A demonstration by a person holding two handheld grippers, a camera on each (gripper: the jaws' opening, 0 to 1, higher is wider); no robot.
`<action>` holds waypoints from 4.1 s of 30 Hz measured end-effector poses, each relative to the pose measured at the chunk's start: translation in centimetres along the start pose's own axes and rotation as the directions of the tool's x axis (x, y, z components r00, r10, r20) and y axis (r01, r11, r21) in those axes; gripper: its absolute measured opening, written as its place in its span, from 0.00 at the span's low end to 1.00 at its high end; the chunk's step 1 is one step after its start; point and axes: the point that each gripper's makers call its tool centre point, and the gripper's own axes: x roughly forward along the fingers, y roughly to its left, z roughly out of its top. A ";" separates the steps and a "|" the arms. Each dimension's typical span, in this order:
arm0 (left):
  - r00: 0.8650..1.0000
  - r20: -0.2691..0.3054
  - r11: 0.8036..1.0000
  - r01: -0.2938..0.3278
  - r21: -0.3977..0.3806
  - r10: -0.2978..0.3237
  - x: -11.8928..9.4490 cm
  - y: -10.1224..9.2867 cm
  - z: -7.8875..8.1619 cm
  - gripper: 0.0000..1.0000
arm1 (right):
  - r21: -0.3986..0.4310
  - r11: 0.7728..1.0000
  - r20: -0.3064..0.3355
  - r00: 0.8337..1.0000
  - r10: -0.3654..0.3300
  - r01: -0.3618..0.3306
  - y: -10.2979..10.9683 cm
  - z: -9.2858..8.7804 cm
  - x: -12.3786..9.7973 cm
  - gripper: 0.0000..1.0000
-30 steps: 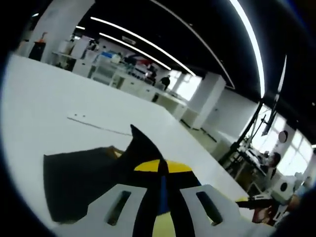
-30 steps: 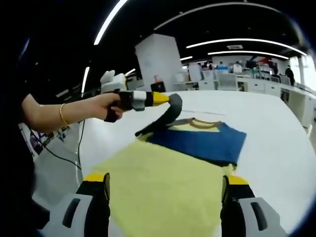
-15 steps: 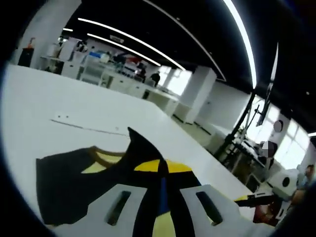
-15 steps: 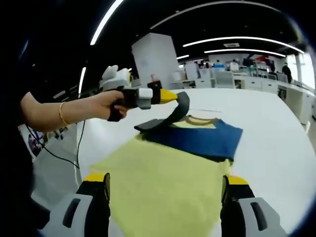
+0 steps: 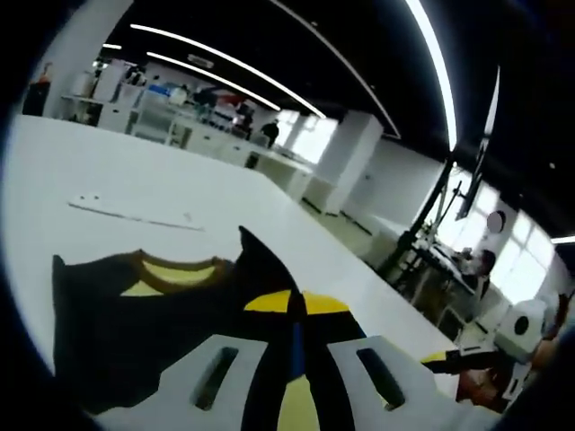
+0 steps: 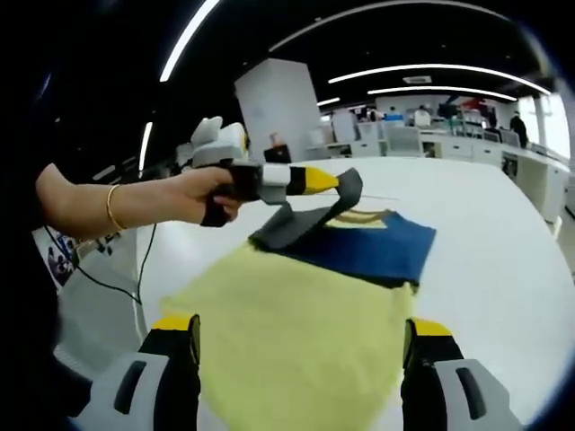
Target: Fold the garment on the visible template until the final outline fits inside the template.
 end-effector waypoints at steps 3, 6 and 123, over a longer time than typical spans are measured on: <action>1.000 -0.006 1.000 0.015 -0.004 -0.015 0.3 -0.5 -0.4 0.00 | 0.002 1.000 -0.002 1.000 0.000 0.000 0.0 -0.1 0.0 0.93; 1.000 -0.011 1.000 0.026 -0.017 -0.026 0.8 -0.9 -0.8 0.00 | 0.004 1.000 -0.007 1.000 -0.002 0.002 -0.1 -0.2 0.0 0.93; 0.886 -0.463 0.854 0.225 0.470 0.021 -25.9 1.2 -15.4 0.69 | -0.257 0.940 -0.325 0.936 0.135 -0.225 2.5 -6.4 -4.1 0.70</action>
